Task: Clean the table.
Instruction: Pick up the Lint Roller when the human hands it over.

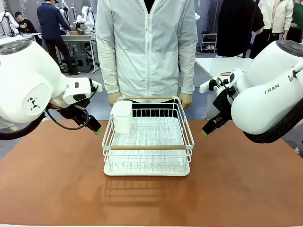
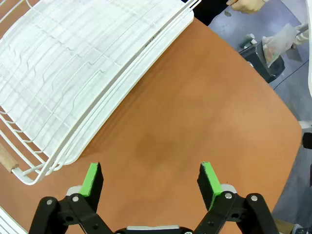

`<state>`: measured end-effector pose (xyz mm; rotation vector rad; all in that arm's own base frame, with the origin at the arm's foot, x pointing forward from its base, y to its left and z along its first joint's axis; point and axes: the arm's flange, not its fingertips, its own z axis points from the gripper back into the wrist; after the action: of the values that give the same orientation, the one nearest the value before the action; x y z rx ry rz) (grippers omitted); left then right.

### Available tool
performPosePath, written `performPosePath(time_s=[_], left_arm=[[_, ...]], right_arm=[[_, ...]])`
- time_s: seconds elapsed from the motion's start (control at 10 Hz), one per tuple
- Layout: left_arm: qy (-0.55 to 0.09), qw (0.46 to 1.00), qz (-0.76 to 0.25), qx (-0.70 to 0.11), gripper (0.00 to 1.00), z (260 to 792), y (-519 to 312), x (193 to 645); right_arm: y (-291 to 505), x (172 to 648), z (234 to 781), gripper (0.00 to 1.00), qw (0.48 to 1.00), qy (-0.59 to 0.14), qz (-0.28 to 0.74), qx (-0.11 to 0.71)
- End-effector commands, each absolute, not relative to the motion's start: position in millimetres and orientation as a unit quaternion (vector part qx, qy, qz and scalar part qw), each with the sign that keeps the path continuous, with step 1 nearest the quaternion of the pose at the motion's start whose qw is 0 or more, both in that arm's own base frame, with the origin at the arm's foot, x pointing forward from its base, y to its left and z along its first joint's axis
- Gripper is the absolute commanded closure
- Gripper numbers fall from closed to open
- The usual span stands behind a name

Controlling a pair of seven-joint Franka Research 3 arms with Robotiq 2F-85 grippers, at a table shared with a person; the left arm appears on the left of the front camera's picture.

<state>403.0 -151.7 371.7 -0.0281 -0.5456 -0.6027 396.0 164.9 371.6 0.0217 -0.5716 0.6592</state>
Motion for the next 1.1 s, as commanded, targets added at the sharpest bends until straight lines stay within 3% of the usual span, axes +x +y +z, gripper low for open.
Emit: performPosePath(time_s=[0.0,1.0], left_arm=[[-0.265,0.918,-0.293,-0.014,0.0,371.7,-151.9,402.9],[-0.265,0.918,-0.293,-0.014,0.0,371.7,-151.9,402.9]], right_arm=[[164.9,396.0,371.6,0.0,0.906,-0.277,0.319,0.011],[164.9,396.0,371.6,0.0,0.906,-0.277,0.319,0.011]])
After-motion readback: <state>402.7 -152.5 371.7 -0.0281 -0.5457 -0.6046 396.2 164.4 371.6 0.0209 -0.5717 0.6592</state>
